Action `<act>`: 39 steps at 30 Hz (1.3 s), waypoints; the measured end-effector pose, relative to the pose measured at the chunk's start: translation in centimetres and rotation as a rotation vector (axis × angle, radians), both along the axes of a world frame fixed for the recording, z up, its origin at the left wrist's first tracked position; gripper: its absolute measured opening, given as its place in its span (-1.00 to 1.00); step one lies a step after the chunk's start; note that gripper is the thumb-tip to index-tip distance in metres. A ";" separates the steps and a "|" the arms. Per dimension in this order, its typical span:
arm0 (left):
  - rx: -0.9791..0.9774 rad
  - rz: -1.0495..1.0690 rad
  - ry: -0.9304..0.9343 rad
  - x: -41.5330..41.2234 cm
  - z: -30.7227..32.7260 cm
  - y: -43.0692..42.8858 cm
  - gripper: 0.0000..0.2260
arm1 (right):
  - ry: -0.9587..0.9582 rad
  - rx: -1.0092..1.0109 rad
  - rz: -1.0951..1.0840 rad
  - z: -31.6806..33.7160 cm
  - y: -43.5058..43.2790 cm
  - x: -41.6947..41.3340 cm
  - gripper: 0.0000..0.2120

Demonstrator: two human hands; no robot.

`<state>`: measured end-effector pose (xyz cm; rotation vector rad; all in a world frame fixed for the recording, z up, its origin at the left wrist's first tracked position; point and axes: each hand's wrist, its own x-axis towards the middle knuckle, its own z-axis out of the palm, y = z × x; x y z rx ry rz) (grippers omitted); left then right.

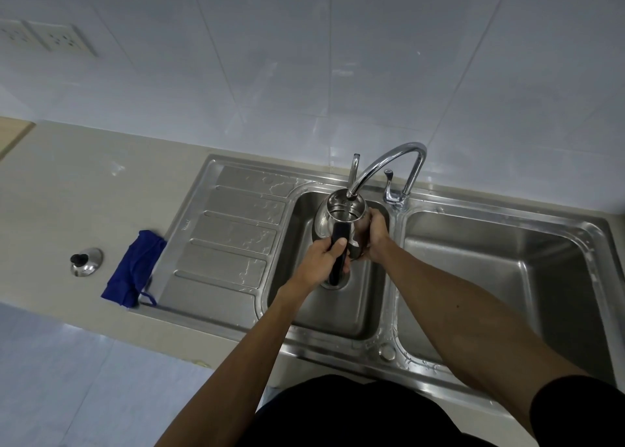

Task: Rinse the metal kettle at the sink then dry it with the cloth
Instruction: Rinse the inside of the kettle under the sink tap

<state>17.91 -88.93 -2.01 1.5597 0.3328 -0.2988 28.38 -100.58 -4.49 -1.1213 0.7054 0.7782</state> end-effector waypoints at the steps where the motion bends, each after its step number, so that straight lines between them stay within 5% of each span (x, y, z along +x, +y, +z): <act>1: -0.001 0.005 0.003 0.0 0.0 0.0 -0.74 | 0.001 -0.002 0.001 0.0 0.0 0.0 -0.38; 39: 0.028 -0.003 0.015 -0.3 -0.2 0.0 -0.72 | -0.010 0.007 0.007 0.2 -0.2 -0.2 -0.51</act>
